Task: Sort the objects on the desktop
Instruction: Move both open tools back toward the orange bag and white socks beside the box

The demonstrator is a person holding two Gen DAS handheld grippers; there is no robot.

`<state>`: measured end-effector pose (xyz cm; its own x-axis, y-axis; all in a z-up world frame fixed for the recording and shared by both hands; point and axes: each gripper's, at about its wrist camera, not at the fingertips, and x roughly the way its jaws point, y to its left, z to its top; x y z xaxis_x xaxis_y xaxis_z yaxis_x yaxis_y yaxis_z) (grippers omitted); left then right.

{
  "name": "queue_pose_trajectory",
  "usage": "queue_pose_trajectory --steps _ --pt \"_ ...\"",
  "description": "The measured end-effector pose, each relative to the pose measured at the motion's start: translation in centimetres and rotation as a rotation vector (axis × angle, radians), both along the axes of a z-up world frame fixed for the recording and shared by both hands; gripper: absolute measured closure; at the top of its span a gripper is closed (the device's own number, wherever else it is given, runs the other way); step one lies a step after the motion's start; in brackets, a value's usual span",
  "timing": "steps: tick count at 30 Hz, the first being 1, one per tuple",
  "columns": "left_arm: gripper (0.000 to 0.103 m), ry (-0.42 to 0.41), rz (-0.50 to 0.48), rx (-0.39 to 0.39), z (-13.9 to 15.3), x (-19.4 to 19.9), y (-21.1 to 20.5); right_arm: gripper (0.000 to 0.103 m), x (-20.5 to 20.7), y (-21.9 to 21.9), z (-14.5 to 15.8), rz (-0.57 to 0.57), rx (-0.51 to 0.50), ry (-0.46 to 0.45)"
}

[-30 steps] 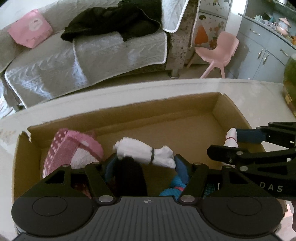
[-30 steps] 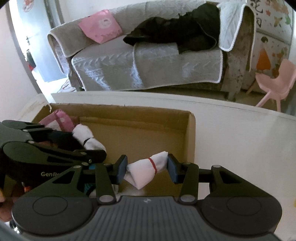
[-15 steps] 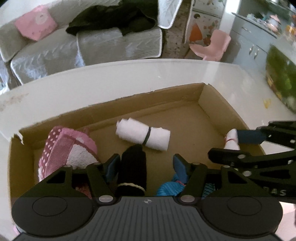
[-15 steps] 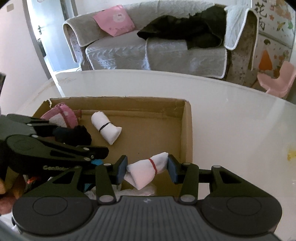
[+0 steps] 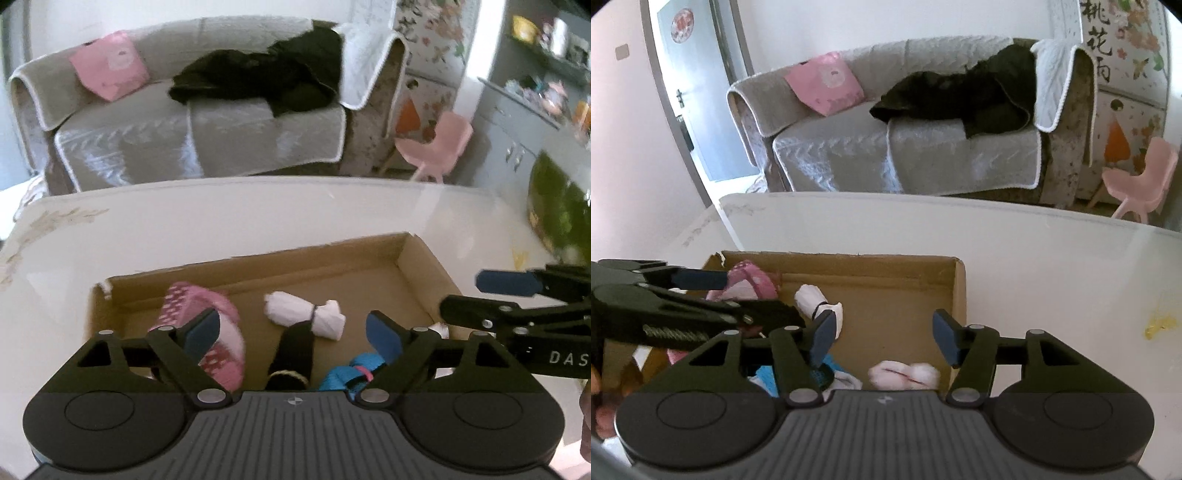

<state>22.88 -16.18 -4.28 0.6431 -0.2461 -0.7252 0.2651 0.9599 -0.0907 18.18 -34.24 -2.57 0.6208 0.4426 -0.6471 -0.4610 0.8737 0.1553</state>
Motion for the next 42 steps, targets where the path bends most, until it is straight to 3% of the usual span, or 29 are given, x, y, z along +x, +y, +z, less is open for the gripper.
queue_pose_trajectory --steps 5,17,20,23,28,33,35,42 --pt "0.0 -0.045 0.04 -0.03 1.7 -4.1 3.4 0.046 -1.8 -2.0 0.3 -0.022 0.012 -0.009" --pt "0.0 0.033 0.139 0.08 -1.6 -12.2 10.1 0.042 -4.6 -4.2 -4.3 -0.141 0.052 0.136" --pt "0.0 0.062 0.137 0.1 -2.8 -12.6 10.7 0.042 -5.4 -3.5 -4.8 -0.123 0.06 0.154" --pt "0.0 0.077 0.152 0.108 -3.5 -12.4 11.3 0.034 -6.2 -3.2 -4.8 -0.118 0.057 0.147" --pt "0.0 0.081 0.178 0.096 -3.9 -12.1 12.4 0.03 -8.0 -3.2 -4.4 -0.095 0.108 0.174" --pt "0.0 0.088 0.199 0.073 -3.9 -12.1 13.8 0.033 -9.5 -2.7 -4.2 -0.057 0.074 0.14" --pt "0.0 0.1 0.215 0.044 -3.7 -12.6 14.4 0.033 -9.7 -3.4 -4.0 -0.073 0.106 0.138" --pt "0.0 0.128 0.16 0.018 -4.4 -14.6 13.9 0.03 -11.8 -4.2 -4.7 -0.1 0.094 0.102"
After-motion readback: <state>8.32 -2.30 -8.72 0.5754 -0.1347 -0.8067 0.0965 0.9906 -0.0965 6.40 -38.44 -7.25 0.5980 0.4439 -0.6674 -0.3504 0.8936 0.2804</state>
